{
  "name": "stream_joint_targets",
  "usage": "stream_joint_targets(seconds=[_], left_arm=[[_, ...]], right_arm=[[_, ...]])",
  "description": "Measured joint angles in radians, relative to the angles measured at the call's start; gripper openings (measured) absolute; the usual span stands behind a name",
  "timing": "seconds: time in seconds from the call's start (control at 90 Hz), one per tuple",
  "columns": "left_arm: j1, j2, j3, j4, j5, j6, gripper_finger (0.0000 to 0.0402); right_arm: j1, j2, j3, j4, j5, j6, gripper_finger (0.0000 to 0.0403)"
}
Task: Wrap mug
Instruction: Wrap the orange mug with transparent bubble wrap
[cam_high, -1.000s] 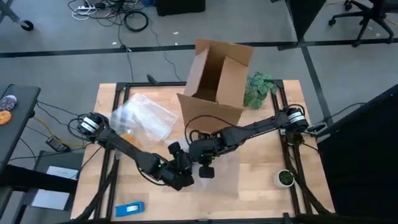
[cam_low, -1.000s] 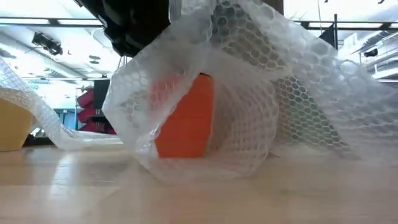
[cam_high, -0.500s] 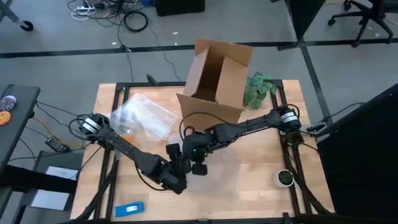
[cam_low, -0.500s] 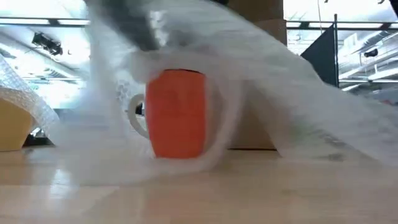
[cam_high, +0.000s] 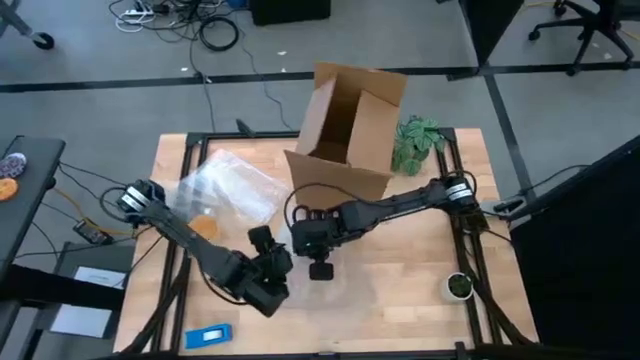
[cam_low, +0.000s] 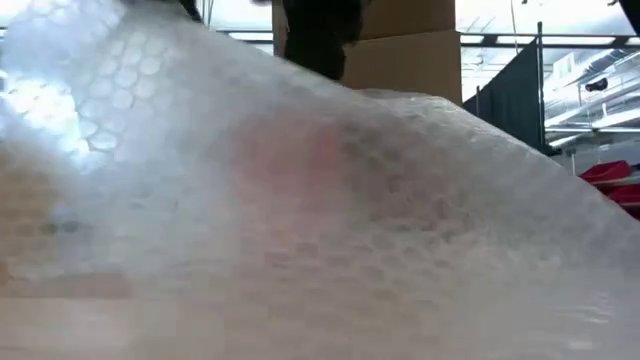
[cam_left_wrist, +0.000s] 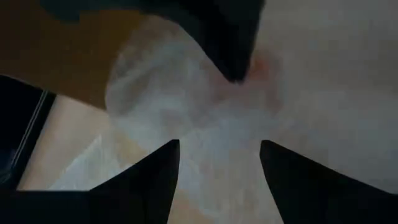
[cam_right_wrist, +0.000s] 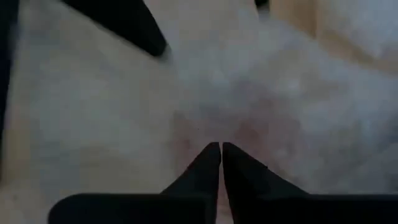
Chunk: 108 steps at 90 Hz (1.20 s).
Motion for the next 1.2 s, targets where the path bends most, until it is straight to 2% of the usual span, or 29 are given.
stream_joint_targets(seconds=[0.178, 0.333, 0.433, 0.556, 0.744, 0.933, 1.078, 1.2], left_arm=[[-0.069, -0.09, 0.001, -0.056, -0.012, -0.066, 0.0208], [-0.148, -0.159, -0.044, -0.076, -0.103, -0.185, 0.0208], [-0.187, -0.185, -0.098, -0.074, -0.164, -0.29, 0.0208], [-0.198, -0.183, -0.206, -0.043, -0.168, -0.417, 0.0208], [-0.144, -0.18, -0.455, 0.249, -0.136, -0.454, 0.0209], [-0.046, -0.179, -0.658, 0.696, -0.091, -0.303, 0.0209], [0.019, -0.157, -0.738, 1.012, -0.036, -0.135, 0.0209], [0.049, -0.151, -0.74, 1.073, -0.027, -0.056, 0.0209]], right_arm=[[0.002, -0.01, -0.021, -0.002, -0.004, 0.005, 0.0], [0.002, -0.011, -0.089, 0.078, -0.019, 0.01, 0.0], [-0.017, -0.01, -0.155, 0.148, -0.065, 0.032, 0.0], [-0.035, -0.014, -0.209, 0.18, -0.088, 0.061, 0.0], [-0.038, -0.015, -0.213, 0.14, -0.094, 0.078, 0.0], [-0.036, -0.01, -0.154, 0.069, -0.099, 0.077, 0.0], [-0.036, -0.009, -0.1, -0.011, -0.102, 0.076, 0.0], [-0.029, -0.009, -0.027, -0.094, -0.102, 0.076, 0.0]])
